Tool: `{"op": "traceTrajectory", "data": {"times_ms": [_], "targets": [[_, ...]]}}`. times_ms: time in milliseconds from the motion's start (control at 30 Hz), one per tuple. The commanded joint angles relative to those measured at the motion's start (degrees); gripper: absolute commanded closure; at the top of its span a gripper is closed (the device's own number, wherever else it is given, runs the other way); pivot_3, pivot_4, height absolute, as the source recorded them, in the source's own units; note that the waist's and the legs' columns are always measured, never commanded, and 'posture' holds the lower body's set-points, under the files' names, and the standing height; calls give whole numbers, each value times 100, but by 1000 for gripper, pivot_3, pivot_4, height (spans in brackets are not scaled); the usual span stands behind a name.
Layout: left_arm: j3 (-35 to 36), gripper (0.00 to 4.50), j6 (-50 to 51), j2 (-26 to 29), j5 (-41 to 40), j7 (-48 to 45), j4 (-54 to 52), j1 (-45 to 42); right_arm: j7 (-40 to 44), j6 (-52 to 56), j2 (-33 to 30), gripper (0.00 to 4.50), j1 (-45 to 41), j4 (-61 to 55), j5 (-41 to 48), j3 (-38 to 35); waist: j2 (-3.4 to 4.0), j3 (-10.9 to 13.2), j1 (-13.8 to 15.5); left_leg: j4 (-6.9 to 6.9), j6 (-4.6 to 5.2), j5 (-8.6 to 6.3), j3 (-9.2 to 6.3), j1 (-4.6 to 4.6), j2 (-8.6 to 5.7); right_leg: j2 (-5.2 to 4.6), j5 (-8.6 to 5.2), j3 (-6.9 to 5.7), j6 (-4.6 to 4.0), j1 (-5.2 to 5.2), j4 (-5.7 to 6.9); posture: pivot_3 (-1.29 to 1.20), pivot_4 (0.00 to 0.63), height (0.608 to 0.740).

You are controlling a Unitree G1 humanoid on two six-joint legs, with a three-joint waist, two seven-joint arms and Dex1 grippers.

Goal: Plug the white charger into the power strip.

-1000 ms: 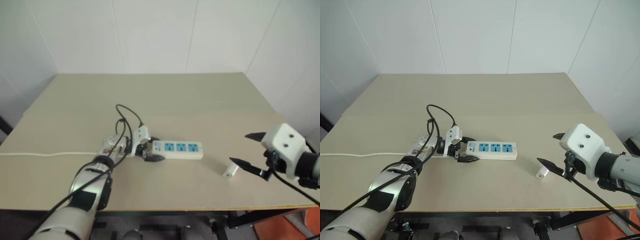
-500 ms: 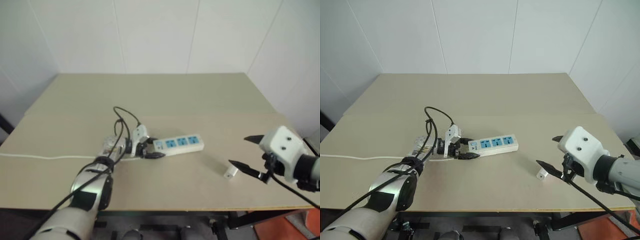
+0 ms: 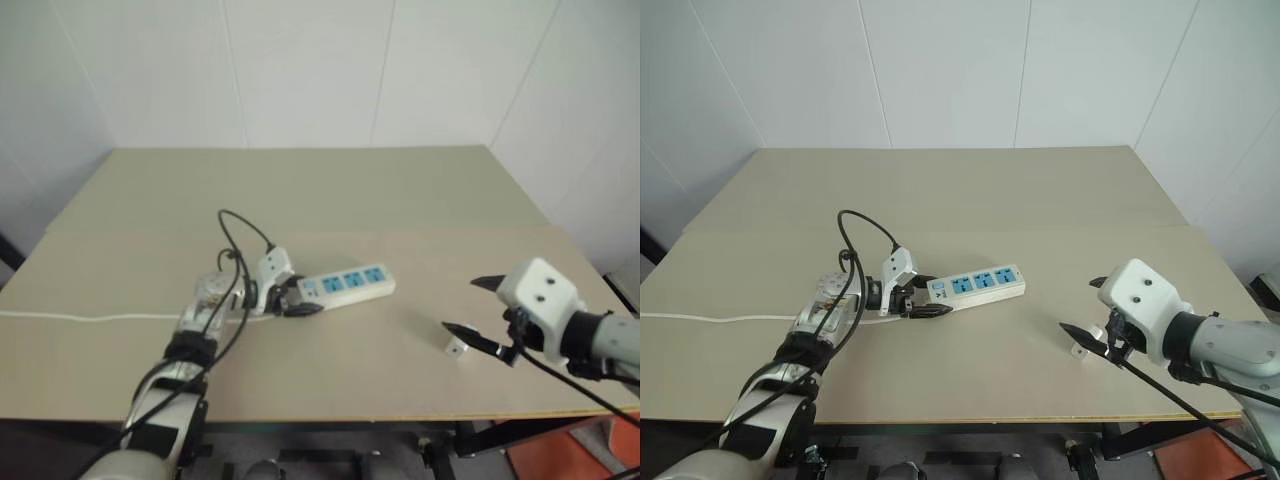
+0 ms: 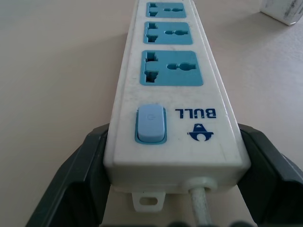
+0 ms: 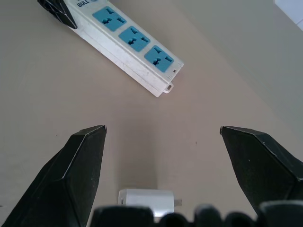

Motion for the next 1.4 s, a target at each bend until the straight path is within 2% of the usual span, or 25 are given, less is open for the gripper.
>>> {"op": "traceTrajectory", "data": {"times_ms": [33,133,233,300,367,533,600,867,1000,1400], "targets": [[-132,1218,1120,25,-130,501,-1434,465,-49,-295,-5,0,-119,76,-145,125,-1,0,5,0,0,0,0,0,0,0,0,0,0,0,-3,0,150,740],[-190,1218,1378,16,-264,800,-2103,816,-37,-389,-3,0,-159,157,-180,211,-1,0,16,1,0,0,1,1,0,-1,0,0,0,1,-2,0,150,740],[-223,1218,1504,-10,-361,1042,-2287,1027,-51,-436,3,0,-219,214,-206,299,0,-2,16,0,0,0,2,8,0,-1,0,1,0,5,-3,0,150,740],[-195,490,943,-48,-471,1107,-2115,1204,-67,-477,12,0,-254,252,-232,367,0,-2,17,0,0,0,2,8,0,-1,0,1,0,7,-5,0,150,740],[-141,14,393,-74,-610,1077,-1967,1308,-79,-515,15,0,-256,273,-264,410,0,-2,19,-1,0,0,3,8,0,-2,0,1,-1,6,-9,0,150,740],[56,14,-763,-162,-842,1219,-1425,1199,-81,-562,25,0,-157,246,-309,371,0,-2,28,-2,0,0,3,5,0,-3,1,1,-2,5,-11,0,150,740],[277,14,-1095,-258,-1241,1087,-1330,1151,-87,-578,39,0,-124,236,-309,338,0,-2,28,-2,0,0,4,5,0,-3,1,1,-2,5,-12,0,150,740],[689,14,-1004,85,-2564,-405,-876,931,-85,-645,52,0,-3,214,-436,298,0,-3,7,-3,0,0,4,7,0,-1,1,0,-2,5,-10,0,150,740],[685,14,-1163,321,-2505,-670,-468,808,-82,-680,51,0,24,227,-469,270,1,-3,6,-3,0,0,4,8,0,0,1,0,-2,5,-11,0,150,740],[672,14,-2338,159,-2277,-852,695,782,-119,-712,108,0,21,204,-562,316,0,-3,6,-3,0,0,3,5,0,-1,1,0,-2,5,-14,0,150,740]]}}
